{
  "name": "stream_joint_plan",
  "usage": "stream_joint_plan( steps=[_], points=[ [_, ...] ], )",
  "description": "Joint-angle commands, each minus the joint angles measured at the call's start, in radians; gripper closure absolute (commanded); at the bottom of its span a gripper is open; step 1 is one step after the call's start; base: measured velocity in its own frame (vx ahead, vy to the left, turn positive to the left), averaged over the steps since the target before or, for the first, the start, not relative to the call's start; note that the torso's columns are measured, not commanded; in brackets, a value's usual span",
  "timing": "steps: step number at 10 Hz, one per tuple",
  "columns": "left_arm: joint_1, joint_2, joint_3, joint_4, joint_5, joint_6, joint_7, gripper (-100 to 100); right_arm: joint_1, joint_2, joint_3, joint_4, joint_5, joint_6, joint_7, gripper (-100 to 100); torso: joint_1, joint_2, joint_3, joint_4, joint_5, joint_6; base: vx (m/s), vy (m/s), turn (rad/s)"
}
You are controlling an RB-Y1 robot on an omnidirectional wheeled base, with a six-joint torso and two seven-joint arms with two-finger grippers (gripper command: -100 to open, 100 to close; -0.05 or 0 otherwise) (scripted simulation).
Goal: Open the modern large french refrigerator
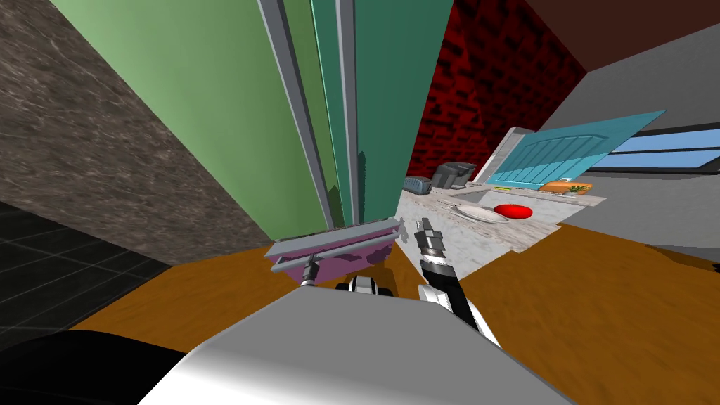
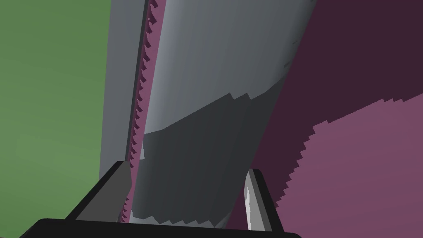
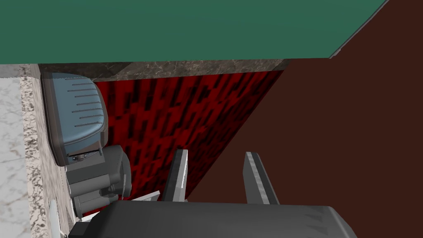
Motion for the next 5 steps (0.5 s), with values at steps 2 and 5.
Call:
stream_joint_plan(
  steps=[2,5],
  points=[
    [0.017,0.002,-0.007,-0.013,-0.003,0.006,0.005,100,0.000,0.000,0.000,0.000,0.000,0.000,0.000,0,-0.001,-0.003,-0.002,-0.001,0.000,0.000,-0.146,-0.066,0.021],
    [0.026,0.004,-0.009,-0.027,-0.004,0.008,0.006,100,0.000,0.000,0.000,0.000,0.000,0.000,0.000,0,-0.001,0.000,0.000,0.000,0.000,0.000,-0.140,-0.062,0.013]
  ],
)
